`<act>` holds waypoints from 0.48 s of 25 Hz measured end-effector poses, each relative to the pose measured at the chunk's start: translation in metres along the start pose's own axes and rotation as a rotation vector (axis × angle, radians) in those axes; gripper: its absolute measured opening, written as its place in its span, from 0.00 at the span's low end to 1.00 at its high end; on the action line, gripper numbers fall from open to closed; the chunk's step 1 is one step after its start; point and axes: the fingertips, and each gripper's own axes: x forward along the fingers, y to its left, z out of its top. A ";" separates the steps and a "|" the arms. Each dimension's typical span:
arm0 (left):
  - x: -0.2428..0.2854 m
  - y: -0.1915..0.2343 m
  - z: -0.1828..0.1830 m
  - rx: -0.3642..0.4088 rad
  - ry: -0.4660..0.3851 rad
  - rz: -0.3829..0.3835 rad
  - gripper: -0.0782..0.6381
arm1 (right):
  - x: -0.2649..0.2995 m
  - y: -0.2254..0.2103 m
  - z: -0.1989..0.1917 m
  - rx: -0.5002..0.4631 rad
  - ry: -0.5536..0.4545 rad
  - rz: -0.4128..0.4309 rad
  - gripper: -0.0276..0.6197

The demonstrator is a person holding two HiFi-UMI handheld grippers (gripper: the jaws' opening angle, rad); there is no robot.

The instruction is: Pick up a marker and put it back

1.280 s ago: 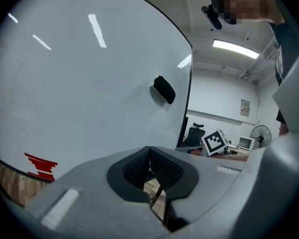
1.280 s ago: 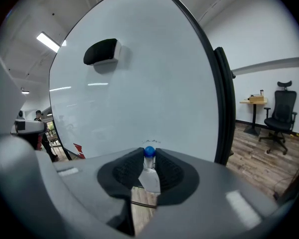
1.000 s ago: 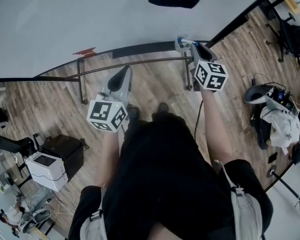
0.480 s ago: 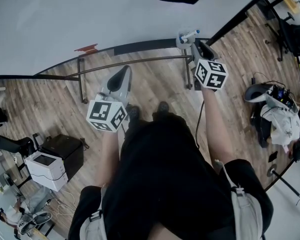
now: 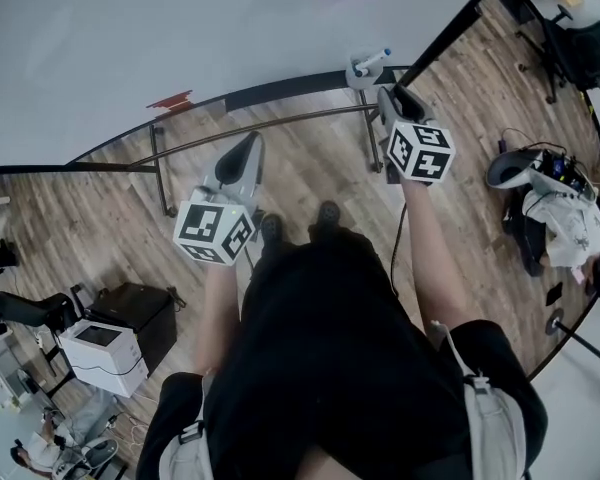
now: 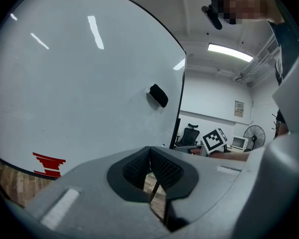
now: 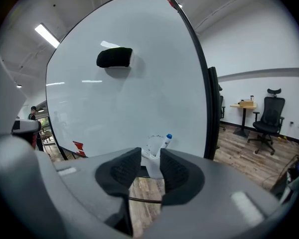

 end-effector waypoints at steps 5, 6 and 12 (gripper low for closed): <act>-0.007 0.006 -0.002 0.004 0.004 -0.044 0.12 | -0.017 0.014 -0.009 0.025 -0.001 -0.020 0.17; -0.009 0.008 -0.002 0.005 0.004 -0.053 0.12 | -0.020 0.018 -0.011 0.032 -0.001 -0.022 0.15; -0.021 0.017 -0.003 0.007 0.009 -0.108 0.13 | -0.048 0.042 -0.018 0.065 -0.033 -0.045 0.05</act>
